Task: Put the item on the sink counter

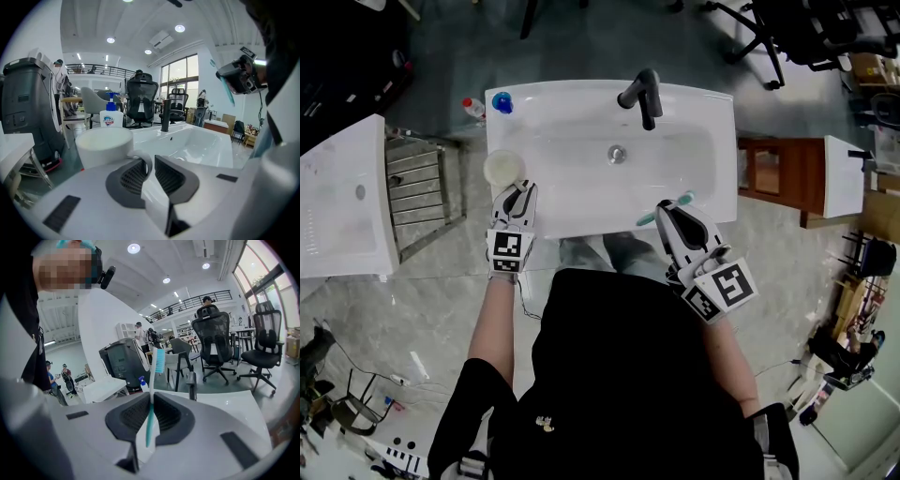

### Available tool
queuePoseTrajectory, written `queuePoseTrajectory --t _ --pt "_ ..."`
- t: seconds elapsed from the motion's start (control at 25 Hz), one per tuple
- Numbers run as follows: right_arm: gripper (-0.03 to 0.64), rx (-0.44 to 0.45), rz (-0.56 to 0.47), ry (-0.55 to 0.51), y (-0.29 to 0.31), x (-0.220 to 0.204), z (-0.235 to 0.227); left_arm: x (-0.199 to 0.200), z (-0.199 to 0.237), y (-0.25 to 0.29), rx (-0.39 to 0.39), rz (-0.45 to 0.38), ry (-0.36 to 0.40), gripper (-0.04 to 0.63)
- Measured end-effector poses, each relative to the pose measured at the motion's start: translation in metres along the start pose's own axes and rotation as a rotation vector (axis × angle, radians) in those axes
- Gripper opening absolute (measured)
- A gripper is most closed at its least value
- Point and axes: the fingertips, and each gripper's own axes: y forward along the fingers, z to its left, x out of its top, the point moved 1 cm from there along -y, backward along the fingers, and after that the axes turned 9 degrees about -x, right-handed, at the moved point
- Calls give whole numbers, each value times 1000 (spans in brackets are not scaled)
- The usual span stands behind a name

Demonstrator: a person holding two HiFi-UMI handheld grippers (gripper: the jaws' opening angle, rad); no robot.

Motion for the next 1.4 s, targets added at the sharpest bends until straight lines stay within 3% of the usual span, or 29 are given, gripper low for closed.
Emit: queuePoseTrajectory --t 0.28,0.6,0.8,1.16,1.4 --pt "46 1 1 0 -3 0 1 0 -1 1 -7 -6 -3 84" --pt "46 0 3 -6 -5 -4 0 -11 1 0 -28 -72 -90 117" --pt "46 1 2 -8 -8 -3 0 -12 2 -5 -19 -88 -105 123" --pt "46 56 -19 -16 -7 4 6 -7 6 -32 84 -72 -109 127" --pt "46 146 -49 -32 0 15 14 20 -8 -69 167 -116 -97 126"
